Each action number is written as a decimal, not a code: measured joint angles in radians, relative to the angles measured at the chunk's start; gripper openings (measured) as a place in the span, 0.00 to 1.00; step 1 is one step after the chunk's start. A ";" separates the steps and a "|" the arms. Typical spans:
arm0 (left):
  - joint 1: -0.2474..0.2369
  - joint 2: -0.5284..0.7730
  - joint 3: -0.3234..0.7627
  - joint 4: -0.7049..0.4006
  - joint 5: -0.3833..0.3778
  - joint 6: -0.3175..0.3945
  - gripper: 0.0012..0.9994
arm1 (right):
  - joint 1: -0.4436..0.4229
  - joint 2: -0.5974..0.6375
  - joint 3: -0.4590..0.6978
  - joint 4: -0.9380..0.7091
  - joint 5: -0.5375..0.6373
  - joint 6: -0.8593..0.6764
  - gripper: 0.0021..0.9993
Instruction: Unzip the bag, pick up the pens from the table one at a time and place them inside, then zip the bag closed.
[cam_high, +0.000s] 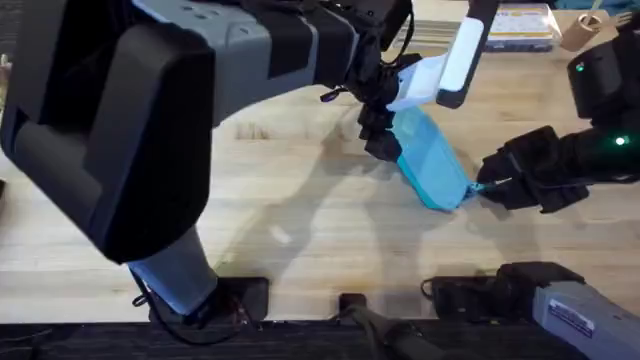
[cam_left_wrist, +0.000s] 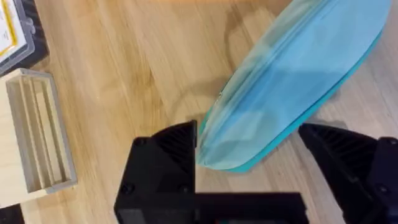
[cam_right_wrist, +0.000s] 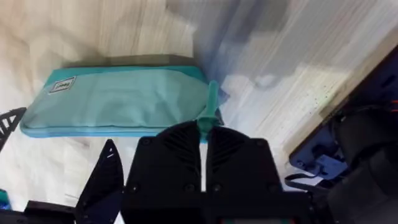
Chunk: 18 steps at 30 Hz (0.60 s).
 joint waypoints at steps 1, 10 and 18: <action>0.000 0.000 0.000 0.000 0.000 0.000 0.99 | 0.000 0.000 0.000 0.000 0.000 0.000 0.03; 0.000 0.000 0.000 0.000 0.000 0.000 0.99 | 0.000 0.000 0.000 0.000 0.000 0.000 0.03; 0.013 0.000 0.004 0.020 0.030 -0.005 0.05 | 0.000 0.000 0.000 -0.011 0.017 -0.004 0.03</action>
